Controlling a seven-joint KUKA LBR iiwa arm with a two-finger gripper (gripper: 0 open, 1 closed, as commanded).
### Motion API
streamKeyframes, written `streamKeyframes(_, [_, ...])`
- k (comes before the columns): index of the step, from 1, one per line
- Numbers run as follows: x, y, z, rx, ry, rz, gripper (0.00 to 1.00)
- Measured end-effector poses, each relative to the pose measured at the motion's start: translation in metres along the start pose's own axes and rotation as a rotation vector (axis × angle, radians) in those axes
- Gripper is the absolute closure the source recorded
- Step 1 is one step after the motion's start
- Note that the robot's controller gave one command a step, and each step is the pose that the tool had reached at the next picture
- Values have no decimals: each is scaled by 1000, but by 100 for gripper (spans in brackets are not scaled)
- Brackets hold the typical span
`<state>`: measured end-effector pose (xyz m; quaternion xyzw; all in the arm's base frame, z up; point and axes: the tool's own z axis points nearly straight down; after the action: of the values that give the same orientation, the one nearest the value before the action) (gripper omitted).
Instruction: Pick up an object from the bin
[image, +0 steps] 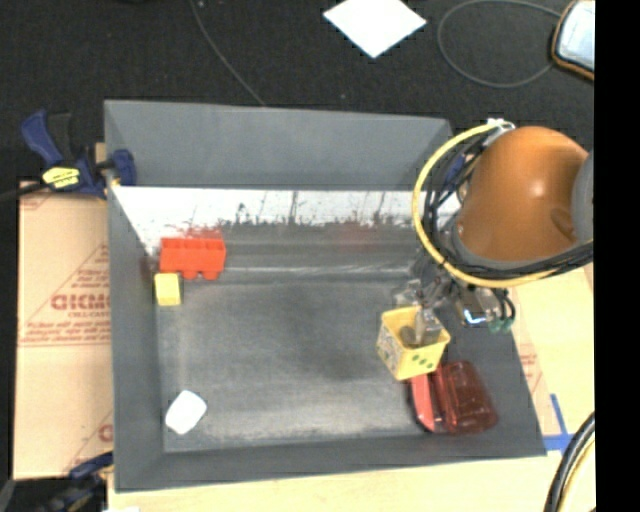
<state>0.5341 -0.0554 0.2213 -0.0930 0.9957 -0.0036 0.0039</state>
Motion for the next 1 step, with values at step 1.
streamKeyframes(1, [-16,33,2,-1,-3,-97,100])
